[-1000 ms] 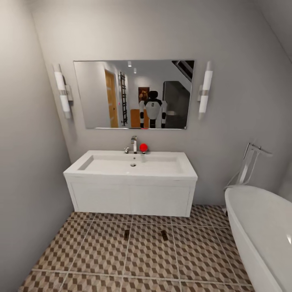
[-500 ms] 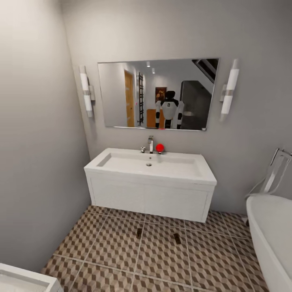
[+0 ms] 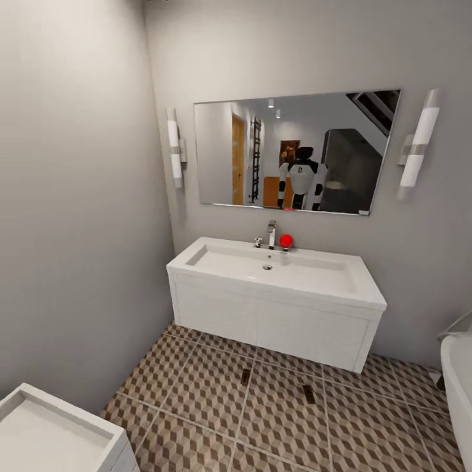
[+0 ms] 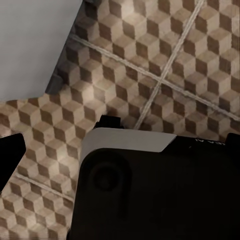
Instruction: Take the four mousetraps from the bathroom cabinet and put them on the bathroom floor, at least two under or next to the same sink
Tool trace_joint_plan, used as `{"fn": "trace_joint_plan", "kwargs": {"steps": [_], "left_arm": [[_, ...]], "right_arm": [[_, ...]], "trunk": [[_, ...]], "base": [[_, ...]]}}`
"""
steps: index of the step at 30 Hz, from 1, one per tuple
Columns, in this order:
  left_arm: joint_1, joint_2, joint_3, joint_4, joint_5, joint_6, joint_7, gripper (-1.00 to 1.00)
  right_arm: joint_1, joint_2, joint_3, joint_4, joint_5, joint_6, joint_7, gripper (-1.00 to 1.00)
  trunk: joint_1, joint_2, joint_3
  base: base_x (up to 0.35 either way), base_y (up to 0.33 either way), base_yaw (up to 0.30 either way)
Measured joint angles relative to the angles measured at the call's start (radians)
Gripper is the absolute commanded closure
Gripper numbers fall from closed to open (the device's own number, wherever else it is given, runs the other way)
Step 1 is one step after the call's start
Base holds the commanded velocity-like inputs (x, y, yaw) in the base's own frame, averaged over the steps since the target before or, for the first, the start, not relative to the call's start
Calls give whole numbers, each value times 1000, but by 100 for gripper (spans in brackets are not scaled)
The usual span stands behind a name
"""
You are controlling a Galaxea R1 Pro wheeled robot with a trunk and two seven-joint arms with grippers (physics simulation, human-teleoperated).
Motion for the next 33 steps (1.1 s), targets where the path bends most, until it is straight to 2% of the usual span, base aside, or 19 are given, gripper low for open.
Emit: {"fn": "trace_joint_plan", "kwargs": {"steps": [8,18,33], "left_arm": [[0,2,-4,-4,-6,-7,-2,-100],[0,23,-6,-8,-8,-9,-3,-100],[0,24,-7,-7,-10,-10,-3,-100]], "right_arm": [[0,-2,0,0,1,-1,0,-100],[0,-2,1,0,3,-9,0,-100],[0,-3,2,-1,4,-19,0,-100]], "trunk": [[0,0,0],[0,0,0],[0,0,0]], "base": [[0,0,150],[0,0,17],[0,0,1]]}}
